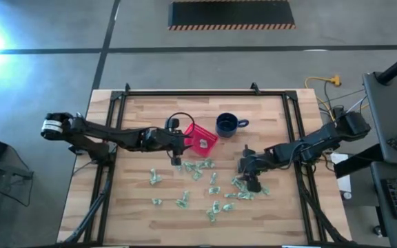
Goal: Pick and place items into bin
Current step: Put the stevia packet into the bin
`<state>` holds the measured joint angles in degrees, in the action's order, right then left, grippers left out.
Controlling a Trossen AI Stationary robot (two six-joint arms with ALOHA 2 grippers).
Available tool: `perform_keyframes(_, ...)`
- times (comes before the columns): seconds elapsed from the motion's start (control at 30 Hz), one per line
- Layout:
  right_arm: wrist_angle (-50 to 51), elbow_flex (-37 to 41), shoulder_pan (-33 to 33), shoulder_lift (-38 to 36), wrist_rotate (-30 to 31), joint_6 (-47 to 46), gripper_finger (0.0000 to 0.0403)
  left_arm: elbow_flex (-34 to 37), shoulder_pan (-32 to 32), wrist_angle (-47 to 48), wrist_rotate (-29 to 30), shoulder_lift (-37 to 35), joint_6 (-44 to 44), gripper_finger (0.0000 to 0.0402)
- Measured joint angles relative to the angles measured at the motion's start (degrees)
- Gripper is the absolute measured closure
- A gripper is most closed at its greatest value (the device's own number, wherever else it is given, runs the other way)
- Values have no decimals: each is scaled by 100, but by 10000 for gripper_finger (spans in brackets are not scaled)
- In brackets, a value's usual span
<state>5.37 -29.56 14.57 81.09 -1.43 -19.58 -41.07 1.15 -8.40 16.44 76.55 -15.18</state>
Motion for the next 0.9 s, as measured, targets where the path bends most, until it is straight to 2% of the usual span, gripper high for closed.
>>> perform_keyframes(0.3,1,-6,20,263,48,-12,280,21,15,0,1,87,131,268)
perform_keyframes(0.43,-43,-15,32,332,371,-8,282,23,15,2,1,109,134,268)
perform_keyframes(0.67,-8,-4,17,340,1281,1,304,23,15,-4,1,107,136,269)
perform_keyframes(0.9,5,-11,18,340,1417,1,330,23,15,-2,1,107,142,269)
